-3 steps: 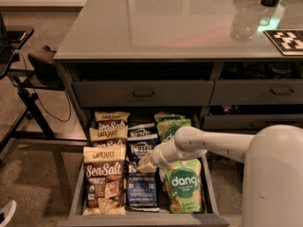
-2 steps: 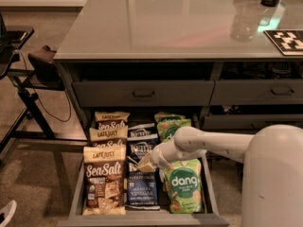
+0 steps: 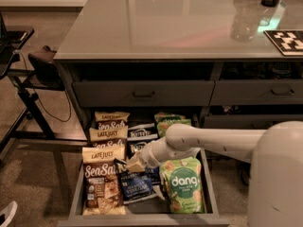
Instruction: Pick blue chip bag from middle drawer and place on counter
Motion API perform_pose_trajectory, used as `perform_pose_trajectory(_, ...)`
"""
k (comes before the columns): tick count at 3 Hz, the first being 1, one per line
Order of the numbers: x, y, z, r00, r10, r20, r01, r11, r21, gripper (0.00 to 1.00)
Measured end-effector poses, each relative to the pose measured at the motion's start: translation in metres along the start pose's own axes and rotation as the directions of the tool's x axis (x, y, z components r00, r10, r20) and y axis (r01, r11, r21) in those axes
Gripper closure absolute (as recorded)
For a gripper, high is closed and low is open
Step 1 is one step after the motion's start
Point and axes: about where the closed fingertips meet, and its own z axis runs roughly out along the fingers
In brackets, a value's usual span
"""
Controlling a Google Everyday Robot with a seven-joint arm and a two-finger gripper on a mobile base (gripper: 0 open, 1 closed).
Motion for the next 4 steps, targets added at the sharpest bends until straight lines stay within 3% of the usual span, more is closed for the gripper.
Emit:
perform_pose_trajectory(1,-0.059,0.033,-0.032,1.0,0.009,0.021,-0.009,0.9999,-0.009,1.0)
perform_pose_trajectory(2,-0.102,0.051,-0.085,0.999,0.015,0.035,-0.016,0.9995,0.029,1.0)
perform_pose_trajectory(3,-0.13,0.064,-0.148,0.999,0.018,0.051,-0.022,0.995,0.097,1.0)
perform_pose_trajectory(4,-0.146,0.08,-0.215,0.997,0.017,0.08,-0.032,0.9814,0.189,1.0)
